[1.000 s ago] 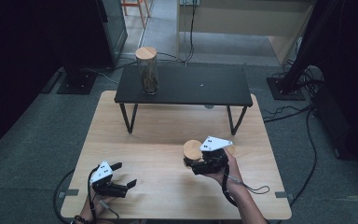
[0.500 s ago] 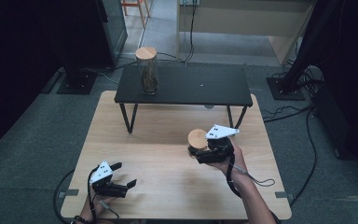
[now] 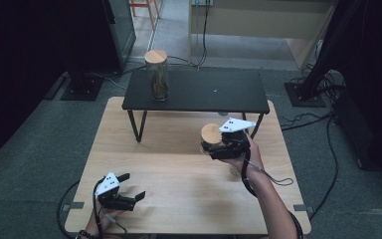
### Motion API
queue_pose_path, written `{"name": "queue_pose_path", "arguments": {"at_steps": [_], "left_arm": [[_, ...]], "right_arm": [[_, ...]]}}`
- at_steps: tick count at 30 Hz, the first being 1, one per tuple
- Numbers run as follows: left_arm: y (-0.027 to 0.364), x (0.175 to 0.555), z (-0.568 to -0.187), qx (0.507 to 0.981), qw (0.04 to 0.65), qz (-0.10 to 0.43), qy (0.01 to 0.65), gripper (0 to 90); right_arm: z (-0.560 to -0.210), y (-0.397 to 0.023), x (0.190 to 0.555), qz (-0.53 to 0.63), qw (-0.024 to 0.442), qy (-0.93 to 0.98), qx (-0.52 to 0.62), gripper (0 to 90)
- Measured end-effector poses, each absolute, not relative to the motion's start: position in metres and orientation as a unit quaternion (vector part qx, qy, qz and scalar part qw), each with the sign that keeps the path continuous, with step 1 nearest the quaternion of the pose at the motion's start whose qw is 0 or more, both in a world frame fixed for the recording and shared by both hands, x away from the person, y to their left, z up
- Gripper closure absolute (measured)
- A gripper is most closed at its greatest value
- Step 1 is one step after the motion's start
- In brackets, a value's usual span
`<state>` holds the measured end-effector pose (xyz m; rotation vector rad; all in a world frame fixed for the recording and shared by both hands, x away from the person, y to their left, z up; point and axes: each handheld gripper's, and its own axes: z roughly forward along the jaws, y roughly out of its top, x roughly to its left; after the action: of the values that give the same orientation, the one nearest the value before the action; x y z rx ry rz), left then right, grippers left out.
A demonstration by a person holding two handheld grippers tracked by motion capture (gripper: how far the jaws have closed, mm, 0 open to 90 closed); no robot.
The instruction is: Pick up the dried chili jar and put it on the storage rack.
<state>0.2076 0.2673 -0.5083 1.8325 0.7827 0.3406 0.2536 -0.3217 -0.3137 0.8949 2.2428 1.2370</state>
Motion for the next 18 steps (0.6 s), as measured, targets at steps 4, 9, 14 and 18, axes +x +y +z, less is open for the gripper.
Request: {"name": "queue_pose_path", "arguments": {"at_steps": [4, 9, 14, 18], "left_arm": [[0.268, 0.207, -0.509, 0.766, 0.533, 0.143, 0.33, 0.5], [0.268, 0.207, -0.509, 0.766, 0.533, 0.142, 0.33, 0.5], [0.268, 0.207, -0.509, 0.766, 0.533, 0.142, 0.33, 0.5], [0.268, 0.207, -0.509, 0.766, 0.533, 0.143, 0.33, 0.5]], "right_arm": [[-0.309, -0.32, 0.26, 0.446, 0.215, 0.806, 0.324, 25.4], [-0.304, -0.319, 0.268, 0.445, 0.217, 0.805, 0.327, 25.4], [-0.297, -0.318, 0.275, 0.441, 0.221, 0.805, 0.329, 25.4], [-0.292, -0.32, 0.281, 0.44, 0.222, 0.803, 0.336, 25.4]]}}
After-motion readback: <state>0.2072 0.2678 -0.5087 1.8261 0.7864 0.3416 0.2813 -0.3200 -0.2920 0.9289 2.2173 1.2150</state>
